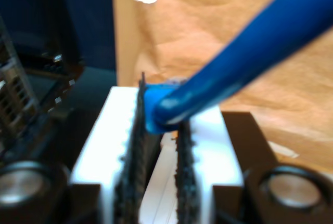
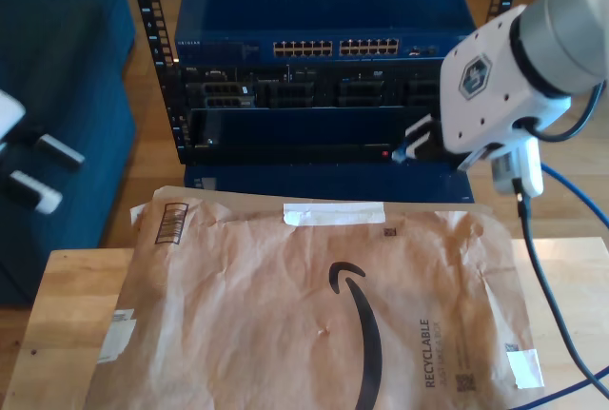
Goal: Grab the cable and plug it in
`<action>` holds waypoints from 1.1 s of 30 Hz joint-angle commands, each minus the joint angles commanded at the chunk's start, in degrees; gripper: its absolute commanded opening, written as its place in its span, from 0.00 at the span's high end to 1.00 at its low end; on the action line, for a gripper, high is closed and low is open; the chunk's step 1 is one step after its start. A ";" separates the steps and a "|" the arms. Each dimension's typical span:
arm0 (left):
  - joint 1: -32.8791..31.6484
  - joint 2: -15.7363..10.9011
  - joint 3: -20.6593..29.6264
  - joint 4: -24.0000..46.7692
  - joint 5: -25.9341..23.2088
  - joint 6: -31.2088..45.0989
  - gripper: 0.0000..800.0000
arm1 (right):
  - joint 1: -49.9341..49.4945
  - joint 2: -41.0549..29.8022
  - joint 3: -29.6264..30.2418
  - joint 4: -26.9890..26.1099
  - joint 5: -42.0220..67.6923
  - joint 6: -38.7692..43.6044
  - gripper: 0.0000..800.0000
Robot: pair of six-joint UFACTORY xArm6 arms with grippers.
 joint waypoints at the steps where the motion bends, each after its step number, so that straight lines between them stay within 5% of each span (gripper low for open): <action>1: 1.41 0.00 0.09 1.93 0.00 2.02 0.00 | 0.00 0.70 0.00 0.00 0.00 0.00 1.00; 15: 22.33 -2.64 10.73 19.69 -3.69 29.54 0.00 | 0.00 10.37 -0.88 -1.93 -2.11 2.55 1.00; 23: 27.60 -7.82 22.59 26.90 -9.23 38.15 0.00 | 0.00 16.79 -2.81 -2.64 -7.30 2.55 1.00; 30: 30.24 -18.46 34.46 32.18 -9.49 46.51 0.00 | 0.09 18.64 -3.60 -2.99 -7.38 2.64 1.00; 33: 33.85 -19.96 37.80 33.58 -9.76 49.85 0.00 | 0.00 19.60 -4.40 -2.99 -7.38 2.64 1.00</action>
